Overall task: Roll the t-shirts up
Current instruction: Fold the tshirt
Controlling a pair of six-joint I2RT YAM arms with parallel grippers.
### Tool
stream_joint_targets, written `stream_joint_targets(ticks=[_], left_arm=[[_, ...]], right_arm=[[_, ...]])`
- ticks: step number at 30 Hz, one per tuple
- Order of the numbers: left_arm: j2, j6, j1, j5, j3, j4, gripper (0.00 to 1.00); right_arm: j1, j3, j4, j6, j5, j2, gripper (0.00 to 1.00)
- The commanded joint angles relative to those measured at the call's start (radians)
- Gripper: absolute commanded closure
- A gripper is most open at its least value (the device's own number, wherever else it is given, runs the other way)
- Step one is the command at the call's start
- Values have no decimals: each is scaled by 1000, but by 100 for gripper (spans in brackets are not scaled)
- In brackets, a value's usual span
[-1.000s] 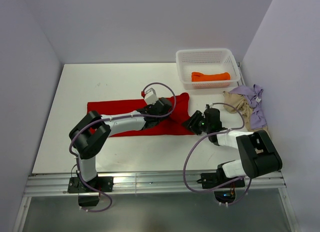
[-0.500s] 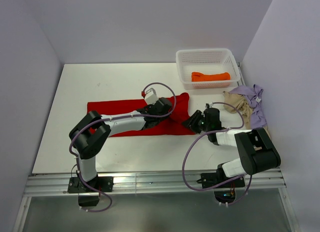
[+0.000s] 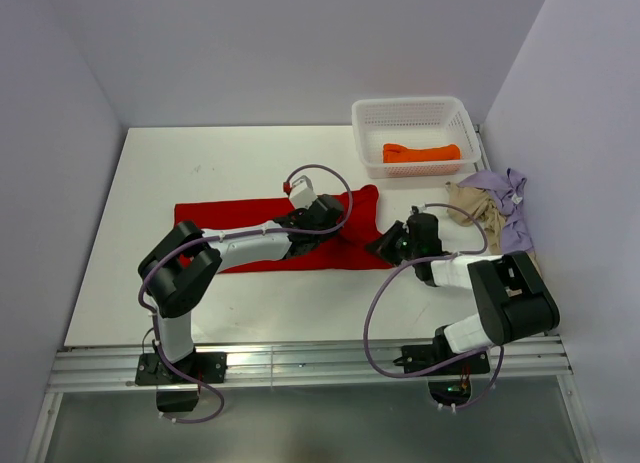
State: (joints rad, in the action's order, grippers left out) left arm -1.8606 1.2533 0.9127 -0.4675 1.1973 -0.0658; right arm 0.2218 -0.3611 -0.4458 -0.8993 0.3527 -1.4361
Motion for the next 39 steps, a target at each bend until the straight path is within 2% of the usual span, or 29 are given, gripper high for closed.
stream_joint_targets(ticks=[1, 11, 22, 33, 37, 38, 39], left_arm=[[24, 11, -3, 4, -4, 18, 100], [40, 29, -3, 20, -48, 34, 100], [28, 47, 26, 32, -77, 31, 100], [3, 92, 80, 6, -65, -12, 99], [24, 101, 91, 3, -110, 18, 88], [28, 103, 95, 0, -125, 26, 76], [34, 106, 97, -3, -133, 27, 71]], right_arm=[[-9, -61, 90, -1, -17, 42, 100], [-36, -93, 228, 13, 38, 66, 100], [-102, -75, 220, 40, 137, 46, 100], [-134, -75, 249, 72, 147, 59, 100], [-147, -64, 246, 80, 147, 55, 100], [-148, -61, 242, 80, 147, 57, 100], [-150, -56, 239, 82, 147, 63, 100]])
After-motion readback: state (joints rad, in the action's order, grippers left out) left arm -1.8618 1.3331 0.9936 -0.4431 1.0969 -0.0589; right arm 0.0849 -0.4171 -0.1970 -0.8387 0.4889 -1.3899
